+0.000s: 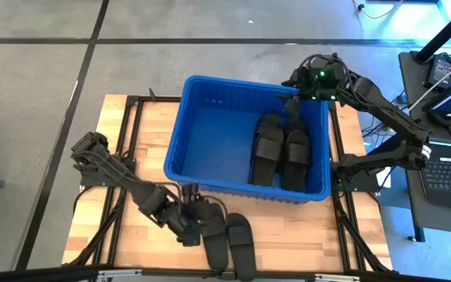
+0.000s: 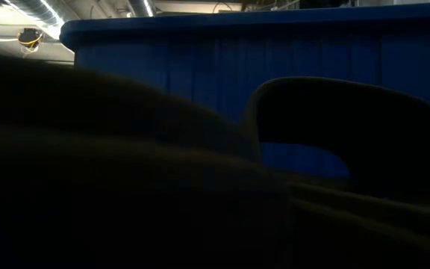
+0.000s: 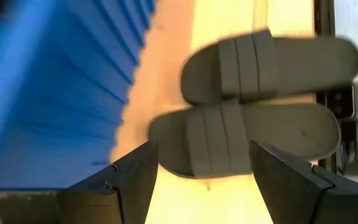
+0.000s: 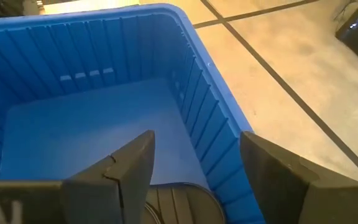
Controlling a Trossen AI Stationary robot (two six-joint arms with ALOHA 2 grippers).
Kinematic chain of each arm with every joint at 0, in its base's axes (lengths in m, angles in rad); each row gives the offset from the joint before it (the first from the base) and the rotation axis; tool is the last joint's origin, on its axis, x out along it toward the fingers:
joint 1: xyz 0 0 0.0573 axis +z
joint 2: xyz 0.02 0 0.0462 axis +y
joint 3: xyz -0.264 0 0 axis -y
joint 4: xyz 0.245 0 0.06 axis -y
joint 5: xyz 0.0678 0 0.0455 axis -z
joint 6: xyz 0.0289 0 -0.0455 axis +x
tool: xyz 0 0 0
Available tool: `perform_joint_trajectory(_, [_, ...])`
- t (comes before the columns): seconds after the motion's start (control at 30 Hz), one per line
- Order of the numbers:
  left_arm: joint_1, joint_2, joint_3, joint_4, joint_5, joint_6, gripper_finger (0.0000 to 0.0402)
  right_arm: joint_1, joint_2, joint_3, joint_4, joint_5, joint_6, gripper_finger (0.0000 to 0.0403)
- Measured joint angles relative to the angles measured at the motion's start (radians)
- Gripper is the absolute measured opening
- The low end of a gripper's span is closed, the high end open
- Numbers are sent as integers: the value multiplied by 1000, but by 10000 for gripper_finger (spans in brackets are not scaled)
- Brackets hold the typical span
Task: Pick and place slides into bin
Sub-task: Put the black slides into the blue organizer bin
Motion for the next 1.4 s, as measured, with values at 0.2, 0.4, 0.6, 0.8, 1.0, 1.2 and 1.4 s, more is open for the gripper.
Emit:
perform_joint_trajectory(0.2, [-36, 95, 0, 4, 47, -58, 244, 1, 0, 0, 0, 1, 1, 236])
perform_joint_trajectory(0.4, [-77, 176, 0, 92, 24, -118, 244, 1, 0, 0, -1, 1, 21, 236])
perform_joint_trajectory(0.6, [-63, 276, 1, 151, 22, -119, 244, 1, 0, 0, -1, 1, 21, 236])
perform_joint_trajectory(0.8, [-63, 333, 3, 88, 26, -196, 244, 0, 0, 0, -1, 1, 21, 236])
perform_joint_trajectory(1.0, [-38, 342, 2, -32, -1, -304, 244, 0, 0, 0, -2, 1, 24, 236])
perform_joint_trajectory(1.2, [-17, 343, -1, -64, -5, -324, 244, 0, 0, 0, -7, 2, 22, 236])
perform_joint_trajectory(1.4, [-19, 343, -1, -44, -6, -323, 244, 0, 0, 0, -47, 4, 16, 236])
